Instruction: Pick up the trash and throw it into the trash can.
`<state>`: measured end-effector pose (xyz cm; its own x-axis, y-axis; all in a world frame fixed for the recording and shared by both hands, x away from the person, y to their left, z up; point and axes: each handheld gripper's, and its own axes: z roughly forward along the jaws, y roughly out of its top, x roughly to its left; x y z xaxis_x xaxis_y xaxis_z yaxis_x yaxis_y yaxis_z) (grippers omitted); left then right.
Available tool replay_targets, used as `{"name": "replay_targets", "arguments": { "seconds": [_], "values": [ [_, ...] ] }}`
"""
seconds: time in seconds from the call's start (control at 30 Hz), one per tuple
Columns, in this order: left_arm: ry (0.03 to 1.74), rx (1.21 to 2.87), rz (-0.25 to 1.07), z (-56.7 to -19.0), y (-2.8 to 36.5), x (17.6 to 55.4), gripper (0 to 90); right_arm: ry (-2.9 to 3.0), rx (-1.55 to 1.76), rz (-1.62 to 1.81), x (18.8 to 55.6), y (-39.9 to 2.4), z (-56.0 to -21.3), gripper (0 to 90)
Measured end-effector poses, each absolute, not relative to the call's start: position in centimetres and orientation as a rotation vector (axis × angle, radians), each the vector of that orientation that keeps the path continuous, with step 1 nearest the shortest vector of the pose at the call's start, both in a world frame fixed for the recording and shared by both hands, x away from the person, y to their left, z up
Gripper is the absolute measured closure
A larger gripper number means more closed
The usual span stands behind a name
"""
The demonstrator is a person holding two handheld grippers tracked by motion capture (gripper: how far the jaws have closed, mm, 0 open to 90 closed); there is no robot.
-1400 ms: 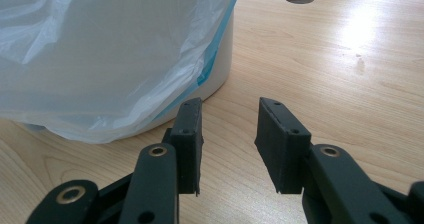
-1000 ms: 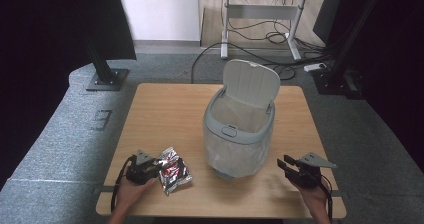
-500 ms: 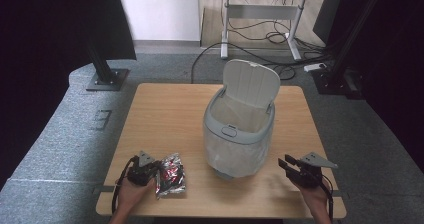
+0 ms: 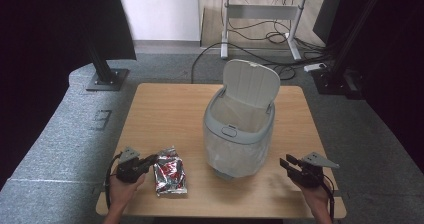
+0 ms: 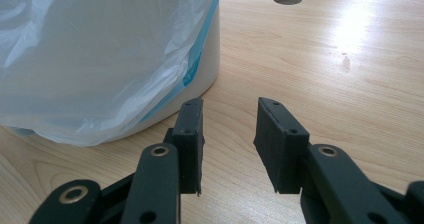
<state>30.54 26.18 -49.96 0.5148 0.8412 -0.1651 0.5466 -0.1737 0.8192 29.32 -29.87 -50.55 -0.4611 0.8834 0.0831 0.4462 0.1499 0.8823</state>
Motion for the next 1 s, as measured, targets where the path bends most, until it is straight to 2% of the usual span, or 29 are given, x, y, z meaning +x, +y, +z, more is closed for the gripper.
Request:
{"name": "replay_targets", "arguments": {
  "seconds": [0.47,1.0],
  "values": [
    [1.08,1.792,0.407,-45.8,27.0,30.1,86.8,1.976,1.272,1.257,29.4,-29.9,-50.7,63.1],
    [0.968,1.8,0.406,-37.9,26.5,30.7,86.7,1.977,1.275,1.258,29.5,-29.9,-50.8,63.1]
  ]
}}
